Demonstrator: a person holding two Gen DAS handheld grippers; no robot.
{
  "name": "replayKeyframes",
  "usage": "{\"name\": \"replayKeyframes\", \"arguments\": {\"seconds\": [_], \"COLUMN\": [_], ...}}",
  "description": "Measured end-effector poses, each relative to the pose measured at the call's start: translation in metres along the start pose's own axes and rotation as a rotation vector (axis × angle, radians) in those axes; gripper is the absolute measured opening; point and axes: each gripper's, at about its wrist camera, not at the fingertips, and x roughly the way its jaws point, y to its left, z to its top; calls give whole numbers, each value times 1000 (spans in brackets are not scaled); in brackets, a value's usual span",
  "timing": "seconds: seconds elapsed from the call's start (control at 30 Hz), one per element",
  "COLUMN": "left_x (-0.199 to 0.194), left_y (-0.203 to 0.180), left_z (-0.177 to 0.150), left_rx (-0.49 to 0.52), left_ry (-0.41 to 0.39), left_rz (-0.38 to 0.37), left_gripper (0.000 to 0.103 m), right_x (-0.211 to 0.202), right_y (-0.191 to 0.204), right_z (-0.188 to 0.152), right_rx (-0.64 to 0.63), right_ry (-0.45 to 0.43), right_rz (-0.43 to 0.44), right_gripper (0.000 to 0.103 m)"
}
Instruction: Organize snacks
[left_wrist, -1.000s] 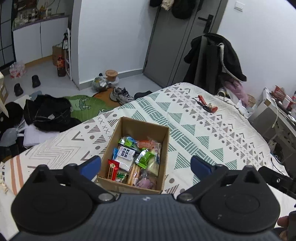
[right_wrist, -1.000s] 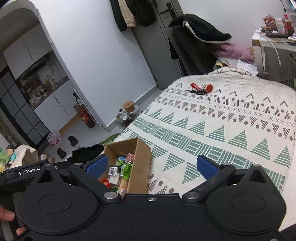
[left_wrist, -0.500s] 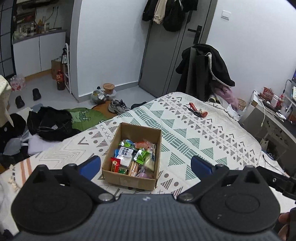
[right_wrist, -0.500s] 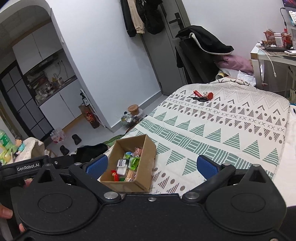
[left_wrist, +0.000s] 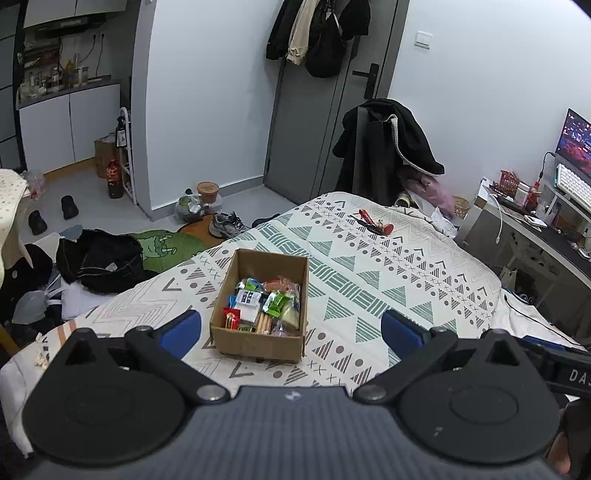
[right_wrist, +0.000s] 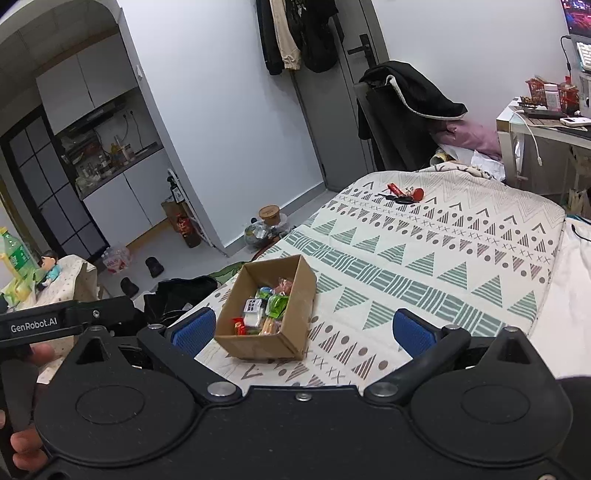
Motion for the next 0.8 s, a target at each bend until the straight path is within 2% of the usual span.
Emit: {"name": "replayKeyframes", "arguments": {"seconds": [0.43, 0.8], "left_x": [-30, -43], "left_y": [29, 36], "left_z": [-24, -39], "left_rx": [-1, 31], "left_ry": [-9, -9], "left_rz": [13, 30], "left_gripper": [103, 103], "right_x": [-34, -35], "right_y": [18, 23], "right_z": [-22, -40], "right_rx": [-78, -98], "right_ry": [-18, -5], "right_rz": [-41, -59], "right_gripper": [103, 103]}}
